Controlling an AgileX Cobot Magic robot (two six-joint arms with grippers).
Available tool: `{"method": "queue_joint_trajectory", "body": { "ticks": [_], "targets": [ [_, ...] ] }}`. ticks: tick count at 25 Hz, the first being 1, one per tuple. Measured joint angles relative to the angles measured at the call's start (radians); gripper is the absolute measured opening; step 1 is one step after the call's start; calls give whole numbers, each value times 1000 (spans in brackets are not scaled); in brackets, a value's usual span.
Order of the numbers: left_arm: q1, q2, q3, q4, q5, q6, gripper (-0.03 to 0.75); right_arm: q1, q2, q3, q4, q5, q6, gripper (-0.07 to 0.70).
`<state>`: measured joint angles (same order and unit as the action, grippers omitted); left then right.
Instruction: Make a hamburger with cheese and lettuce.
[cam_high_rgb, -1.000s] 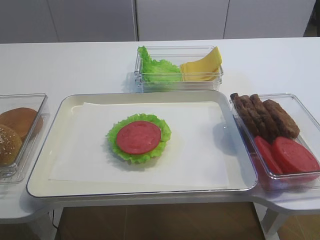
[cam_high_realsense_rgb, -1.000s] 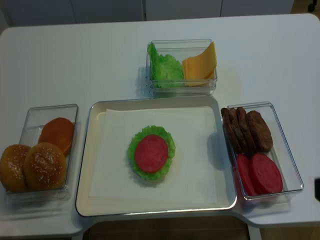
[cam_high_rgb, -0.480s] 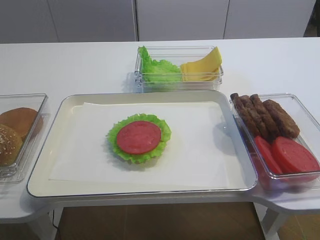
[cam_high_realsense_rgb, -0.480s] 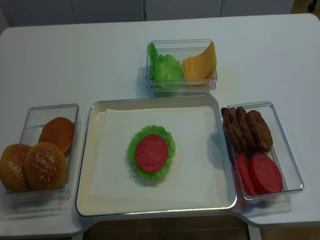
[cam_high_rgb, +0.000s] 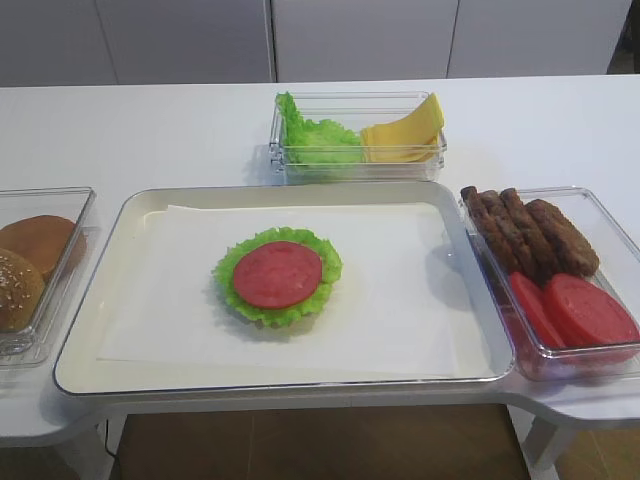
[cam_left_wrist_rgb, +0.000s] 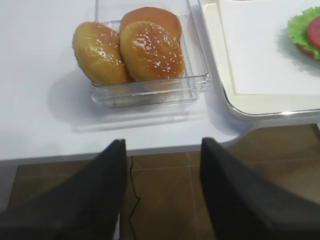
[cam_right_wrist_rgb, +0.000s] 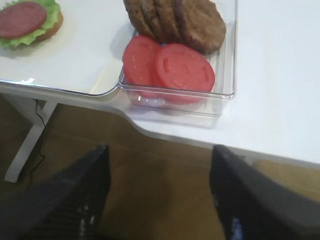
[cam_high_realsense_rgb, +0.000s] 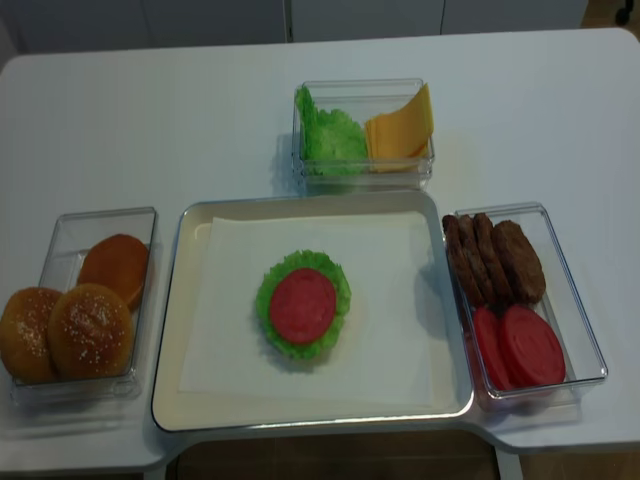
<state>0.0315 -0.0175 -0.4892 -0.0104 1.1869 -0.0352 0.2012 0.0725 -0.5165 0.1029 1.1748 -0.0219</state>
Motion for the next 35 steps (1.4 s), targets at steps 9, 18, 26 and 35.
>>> {"method": "queue_joint_trajectory", "body": {
  "ticks": [9, 18, 26, 35],
  "targets": [
    [0, 0, 0, 0, 0, 0, 358, 0, -2, 37, -13, -45, -11, 469],
    [0, 0, 0, 0, 0, 0, 358, 0, -4, 37, -17, -50, -11, 468],
    [0, 0, 0, 0, 0, 0, 358, -30, -68, 37, -17, -50, -9, 468],
    [0, 0, 0, 0, 0, 0, 358, -60, -88, 37, -17, -50, -9, 468]
  ]
}}
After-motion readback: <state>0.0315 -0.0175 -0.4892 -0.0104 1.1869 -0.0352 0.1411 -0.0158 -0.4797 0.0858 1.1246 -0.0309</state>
